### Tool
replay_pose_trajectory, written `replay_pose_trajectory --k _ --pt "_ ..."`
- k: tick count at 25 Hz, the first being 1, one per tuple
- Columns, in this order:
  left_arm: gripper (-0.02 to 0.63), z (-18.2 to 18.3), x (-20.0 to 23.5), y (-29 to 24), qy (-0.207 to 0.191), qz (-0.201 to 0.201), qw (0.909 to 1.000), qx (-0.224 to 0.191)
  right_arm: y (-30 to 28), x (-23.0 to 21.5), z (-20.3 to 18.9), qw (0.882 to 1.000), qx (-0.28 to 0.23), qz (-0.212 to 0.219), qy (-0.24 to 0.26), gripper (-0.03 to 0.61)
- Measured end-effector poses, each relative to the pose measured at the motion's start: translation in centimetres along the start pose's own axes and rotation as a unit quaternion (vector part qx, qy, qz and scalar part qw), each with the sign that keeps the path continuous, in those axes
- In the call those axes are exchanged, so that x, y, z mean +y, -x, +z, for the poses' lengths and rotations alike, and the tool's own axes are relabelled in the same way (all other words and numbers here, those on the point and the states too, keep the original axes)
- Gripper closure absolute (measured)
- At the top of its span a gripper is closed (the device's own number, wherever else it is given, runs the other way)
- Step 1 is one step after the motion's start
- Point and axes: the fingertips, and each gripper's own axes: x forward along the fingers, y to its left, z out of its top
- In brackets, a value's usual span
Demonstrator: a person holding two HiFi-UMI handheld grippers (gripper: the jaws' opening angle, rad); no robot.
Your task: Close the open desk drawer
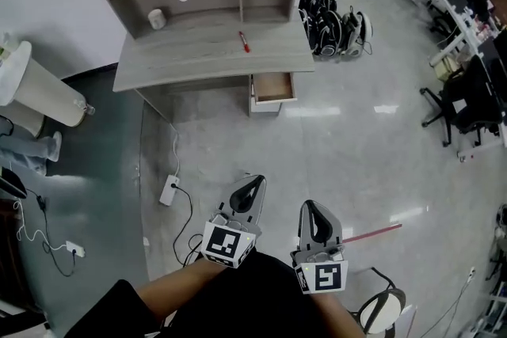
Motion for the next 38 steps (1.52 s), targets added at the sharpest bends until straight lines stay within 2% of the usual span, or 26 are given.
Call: replay_pose_trajectory --k 6,10,15,18,21,27,32,38 --pt "0.601 1.5 7.0 -6.6 0.009 -0.012 0.9997 0.017 -12.0 -2.1 0.6 0.999 0.030 0.007 -0.029 0.561" --pt "0.601 2.1 10.6 -10.2 0.003 -0.025 0.9992 0.030 -18.0 -2.7 1.2 0.999 0.043 0.014 -0.029 0.561" --pt "0.601 2.7 16.6 -13.6 0.008 0.002 0.9997 0.023 -24.0 -3.6 1.0 0.998 0.056 0.014 -0.027 0.561" --pt "0.601 2.3 19.6 -14.8 0.035 0.015 0.9989 0.029 -25.9 -4.2 0.7 0.998 0.058 0.010 -0.023 0.561" --pt "0.601 1.6 21.8 -15.7 0.037 0.026 0.9983 0.036 -27.1 -4.9 -0.3 0.997 0.066 0.002 -0.025 0.561" --pt "0.601 -0.3 23.4 -17.6 0.028 0.009 0.9982 0.053 -28.9 -6.6 -3.3 0.995 0.095 -0.012 -0.023 0.561" --pt "0.601 -3.4 23.6 -20.2 -0.001 0.009 0.9974 0.072 -31.1 -7.9 -6.4 0.995 0.097 0.012 -0.034 0.561" --pt "0.601 -7.2 23.7 -23.2 -0.018 0.019 0.9938 0.108 -34.5 -10.5 -11.3 0.989 0.119 0.029 -0.080 0.561"
